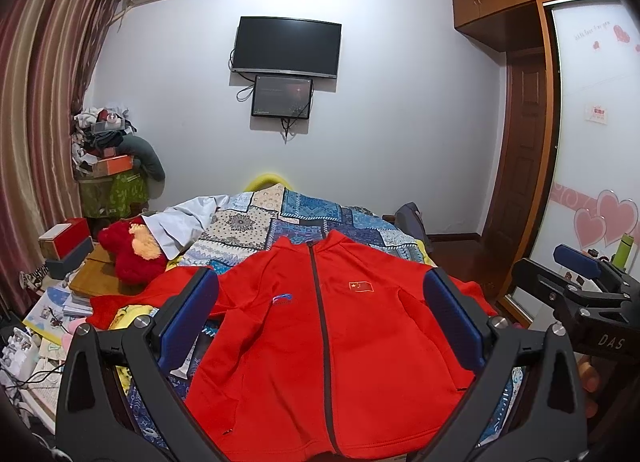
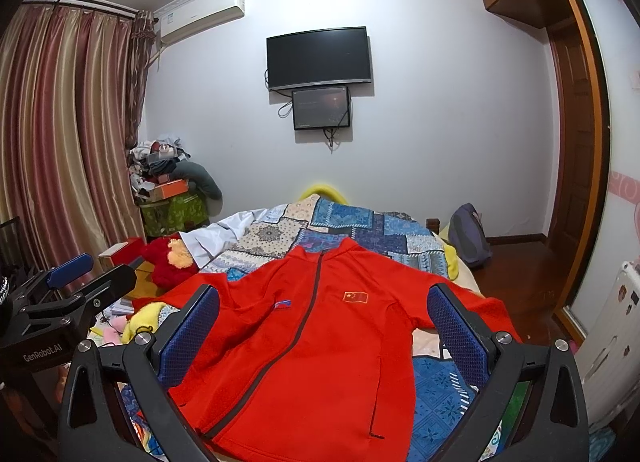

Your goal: Fold large clothes

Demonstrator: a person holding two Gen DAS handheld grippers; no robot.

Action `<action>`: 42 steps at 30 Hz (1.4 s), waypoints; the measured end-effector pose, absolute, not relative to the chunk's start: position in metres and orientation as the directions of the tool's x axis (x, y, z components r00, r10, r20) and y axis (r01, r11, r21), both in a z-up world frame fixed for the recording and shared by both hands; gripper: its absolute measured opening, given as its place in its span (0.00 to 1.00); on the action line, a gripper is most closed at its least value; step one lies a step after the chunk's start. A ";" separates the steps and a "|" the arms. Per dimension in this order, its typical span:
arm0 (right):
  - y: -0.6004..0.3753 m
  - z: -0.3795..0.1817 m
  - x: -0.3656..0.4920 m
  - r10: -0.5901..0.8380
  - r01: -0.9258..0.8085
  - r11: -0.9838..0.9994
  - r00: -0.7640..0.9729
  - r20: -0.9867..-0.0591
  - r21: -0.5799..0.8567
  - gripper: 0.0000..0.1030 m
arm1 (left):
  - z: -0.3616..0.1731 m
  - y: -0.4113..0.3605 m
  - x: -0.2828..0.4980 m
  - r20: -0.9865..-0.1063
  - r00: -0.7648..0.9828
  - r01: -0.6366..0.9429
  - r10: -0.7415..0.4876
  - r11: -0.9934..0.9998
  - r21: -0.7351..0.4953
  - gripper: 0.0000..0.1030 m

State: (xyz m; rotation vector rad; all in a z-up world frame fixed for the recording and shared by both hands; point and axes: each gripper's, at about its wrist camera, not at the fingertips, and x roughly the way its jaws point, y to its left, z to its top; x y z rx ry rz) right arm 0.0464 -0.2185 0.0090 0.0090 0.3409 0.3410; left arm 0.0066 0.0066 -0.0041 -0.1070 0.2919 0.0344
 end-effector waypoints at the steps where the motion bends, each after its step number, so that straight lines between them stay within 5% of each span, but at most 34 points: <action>1: -0.219 0.009 0.046 0.330 -0.327 0.943 0.886 -0.326 0.066 1.00 | -0.004 0.006 0.006 -0.289 0.957 -0.050 0.020 0.994 -0.098 1.00; 42: -0.219 0.008 0.054 0.329 -0.324 0.943 0.885 -0.329 0.070 1.00 | 0.001 -0.001 0.006 -0.287 0.957 -0.057 0.030 0.995 -0.085 1.00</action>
